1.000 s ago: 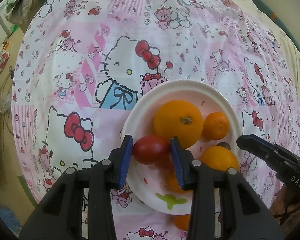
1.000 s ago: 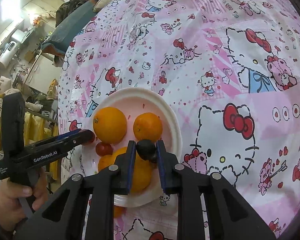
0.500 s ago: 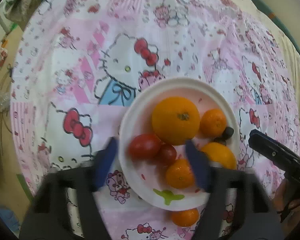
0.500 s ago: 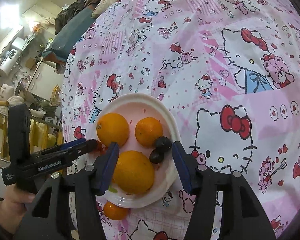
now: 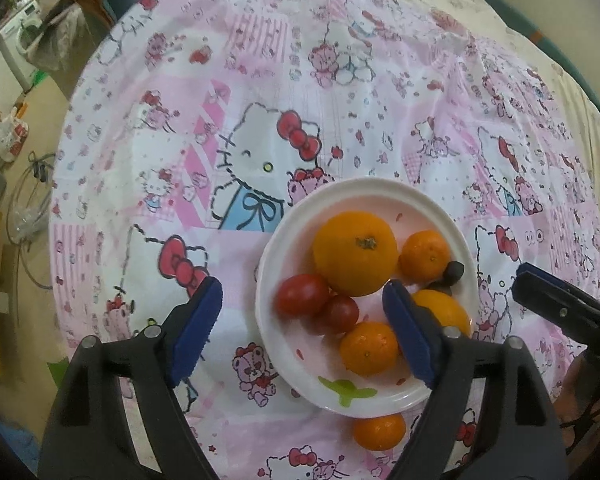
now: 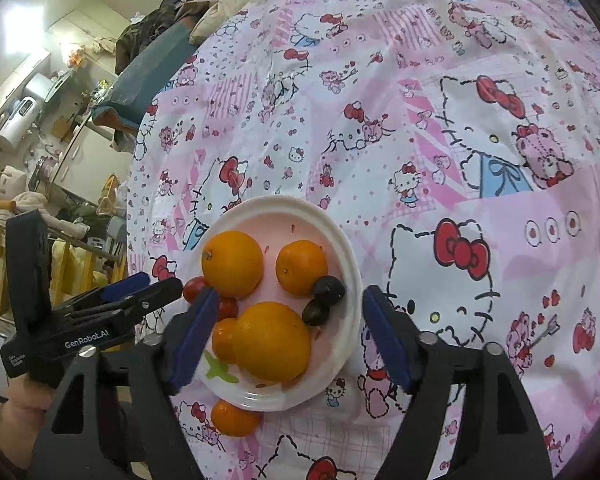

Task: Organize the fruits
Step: 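Lower the tomato onto the plate and open the left tool, then withdraw both open tools from the plate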

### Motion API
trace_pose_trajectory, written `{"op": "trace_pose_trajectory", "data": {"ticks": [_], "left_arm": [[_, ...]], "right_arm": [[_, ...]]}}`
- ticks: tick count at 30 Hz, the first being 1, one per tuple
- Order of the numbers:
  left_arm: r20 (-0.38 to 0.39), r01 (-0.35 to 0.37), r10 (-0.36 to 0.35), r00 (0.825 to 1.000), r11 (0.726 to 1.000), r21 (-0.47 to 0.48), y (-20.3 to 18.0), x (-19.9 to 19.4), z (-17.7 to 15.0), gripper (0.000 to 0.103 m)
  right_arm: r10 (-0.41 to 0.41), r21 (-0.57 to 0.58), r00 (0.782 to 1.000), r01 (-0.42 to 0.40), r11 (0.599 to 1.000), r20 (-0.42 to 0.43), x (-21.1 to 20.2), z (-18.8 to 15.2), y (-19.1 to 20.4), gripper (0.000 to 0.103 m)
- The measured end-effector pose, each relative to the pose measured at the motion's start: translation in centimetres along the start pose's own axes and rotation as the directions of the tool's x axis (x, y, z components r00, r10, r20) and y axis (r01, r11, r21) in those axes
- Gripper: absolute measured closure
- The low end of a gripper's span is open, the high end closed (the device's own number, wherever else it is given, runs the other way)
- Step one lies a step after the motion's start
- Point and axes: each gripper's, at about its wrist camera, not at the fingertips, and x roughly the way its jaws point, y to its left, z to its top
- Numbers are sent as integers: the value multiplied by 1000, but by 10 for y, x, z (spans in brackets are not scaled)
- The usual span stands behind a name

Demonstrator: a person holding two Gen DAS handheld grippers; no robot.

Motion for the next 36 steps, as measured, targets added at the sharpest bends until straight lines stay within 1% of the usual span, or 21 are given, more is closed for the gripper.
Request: {"op": "trace_pose_trajectory", "data": {"ticks": [5, 10, 15, 23, 32, 36], "left_arm": [[56, -23, 22, 998, 999, 25, -2, -16, -7, 23], [82, -32, 28, 996, 998, 47, -3, -29, -15, 23], [114, -54, 43, 993, 994, 99, -8, -44, -27, 23], [107, -29, 20, 994, 996, 89, -3, -58, -48, 23], [74, -21, 17, 997, 998, 58, 8, -64, -72, 23], [65, -27, 23, 998, 998, 62, 11, -64, -81, 23]], "right_arm": [[10, -3, 1000, -10, 1000, 15, -11, -7, 5, 18], [26, 1, 999, -26, 1000, 26, -25, -17, 12, 18], [33, -5, 998, -32, 999, 46, -39, -27, 19, 18], [34, 20, 998, -35, 999, 54, -49, -46, 20, 17], [27, 39, 999, -28, 999, 36, -48, -64, 19, 17], [21, 44, 999, -22, 999, 27, -47, -70, 19, 17]]}}
